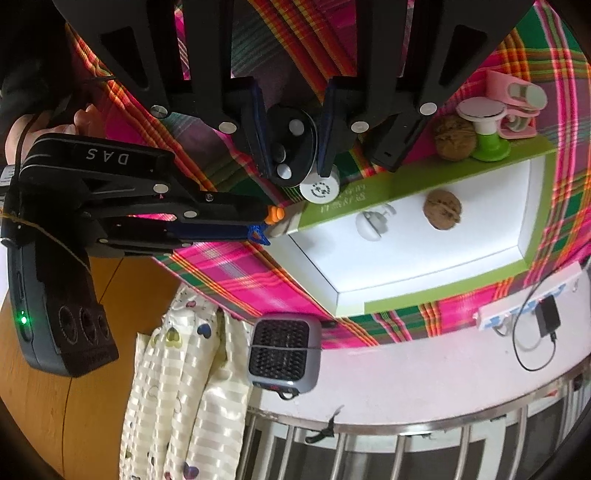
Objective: Organize objects
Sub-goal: 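Carry the fob and blue rope toy into the box and open both grippers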
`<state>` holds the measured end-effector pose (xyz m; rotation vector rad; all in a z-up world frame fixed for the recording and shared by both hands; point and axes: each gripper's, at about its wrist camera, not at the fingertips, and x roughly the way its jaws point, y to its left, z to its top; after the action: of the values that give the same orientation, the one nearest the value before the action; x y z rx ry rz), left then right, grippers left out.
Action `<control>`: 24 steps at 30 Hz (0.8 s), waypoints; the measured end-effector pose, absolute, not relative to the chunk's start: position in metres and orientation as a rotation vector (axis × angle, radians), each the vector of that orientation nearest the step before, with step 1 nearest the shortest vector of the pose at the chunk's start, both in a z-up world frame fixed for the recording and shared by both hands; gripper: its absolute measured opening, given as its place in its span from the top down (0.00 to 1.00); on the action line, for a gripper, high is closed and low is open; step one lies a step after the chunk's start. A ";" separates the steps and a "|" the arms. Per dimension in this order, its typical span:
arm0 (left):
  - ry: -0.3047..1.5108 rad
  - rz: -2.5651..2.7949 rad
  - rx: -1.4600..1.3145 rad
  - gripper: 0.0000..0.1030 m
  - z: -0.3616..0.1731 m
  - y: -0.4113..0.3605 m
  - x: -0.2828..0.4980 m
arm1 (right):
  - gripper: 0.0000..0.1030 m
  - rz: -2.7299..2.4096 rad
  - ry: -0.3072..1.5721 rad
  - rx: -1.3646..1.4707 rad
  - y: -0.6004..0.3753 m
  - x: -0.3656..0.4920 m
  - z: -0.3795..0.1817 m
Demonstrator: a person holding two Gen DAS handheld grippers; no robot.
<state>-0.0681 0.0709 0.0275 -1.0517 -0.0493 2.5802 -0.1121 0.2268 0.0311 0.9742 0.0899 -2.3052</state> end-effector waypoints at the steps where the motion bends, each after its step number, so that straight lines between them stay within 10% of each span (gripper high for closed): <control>1: -0.048 2.591 -1.044 0.78 0.029 0.070 -0.067 | 0.78 -2.304 0.085 0.965 0.227 -0.112 0.032; 24: -0.046 2.874 -0.921 0.78 0.056 0.038 -0.060 | 0.78 -2.325 -0.014 0.801 0.223 -0.102 0.050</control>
<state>-0.0597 0.0376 0.0556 -0.9212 -0.0455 2.8736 -0.1025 0.2231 0.0495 0.8007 -0.0145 -2.3254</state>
